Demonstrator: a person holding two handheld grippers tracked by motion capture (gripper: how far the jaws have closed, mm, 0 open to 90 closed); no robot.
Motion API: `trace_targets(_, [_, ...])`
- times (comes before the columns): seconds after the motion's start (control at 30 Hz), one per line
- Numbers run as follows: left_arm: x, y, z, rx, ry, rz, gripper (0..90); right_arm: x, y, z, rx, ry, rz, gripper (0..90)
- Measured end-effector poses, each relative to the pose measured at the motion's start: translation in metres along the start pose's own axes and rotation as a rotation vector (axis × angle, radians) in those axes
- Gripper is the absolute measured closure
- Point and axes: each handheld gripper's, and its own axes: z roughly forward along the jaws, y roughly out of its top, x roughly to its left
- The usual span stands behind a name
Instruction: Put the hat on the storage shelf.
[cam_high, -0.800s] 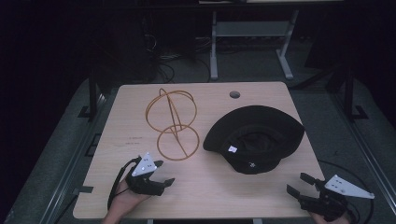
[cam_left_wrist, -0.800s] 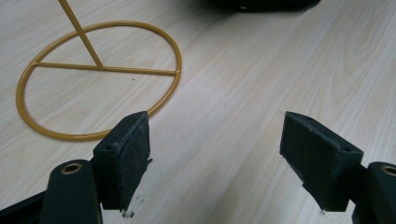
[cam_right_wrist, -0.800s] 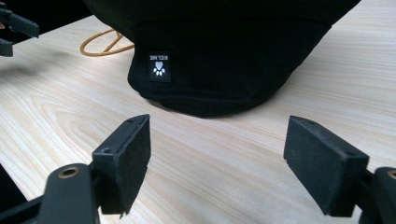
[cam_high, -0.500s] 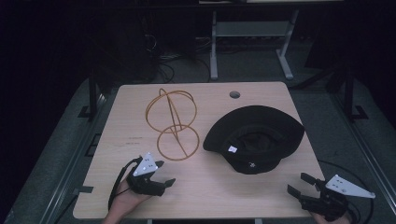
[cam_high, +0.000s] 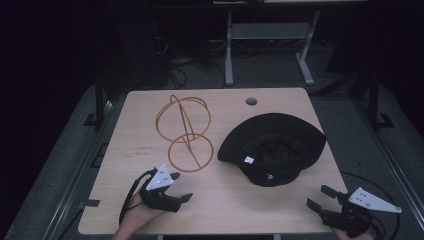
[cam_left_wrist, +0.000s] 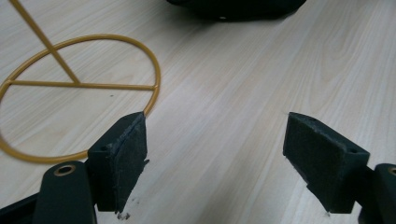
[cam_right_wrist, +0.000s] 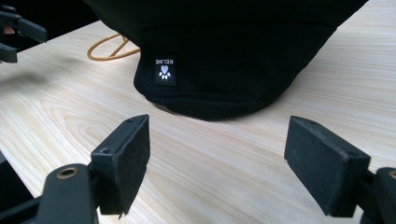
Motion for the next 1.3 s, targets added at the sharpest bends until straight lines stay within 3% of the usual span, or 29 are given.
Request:
trace_targets(0.27, [-0.006,0.006,0.005,0.005,-0.023,0.020,20.7,0.000,0.000,-0.004,-0.017,-0.001,0.008,21.9])
trace_targets(0.77, [-0.013,0.016,0.015,-0.008,-0.058,0.016,20.7,-0.002,-0.001,-0.005,-0.023,-0.005,0.016,21.9])
trace_targets(0.9, [-0.016,0.023,0.018,-0.012,-0.076,0.017,20.8,-0.003,-0.001,-0.005,-0.021,-0.004,0.020,21.9])
trace_targets(1.3, [-0.026,0.054,0.032,-0.021,-0.116,0.073,21.4,-0.003,-0.001,-0.005,-0.023,-0.003,0.018,21.9])
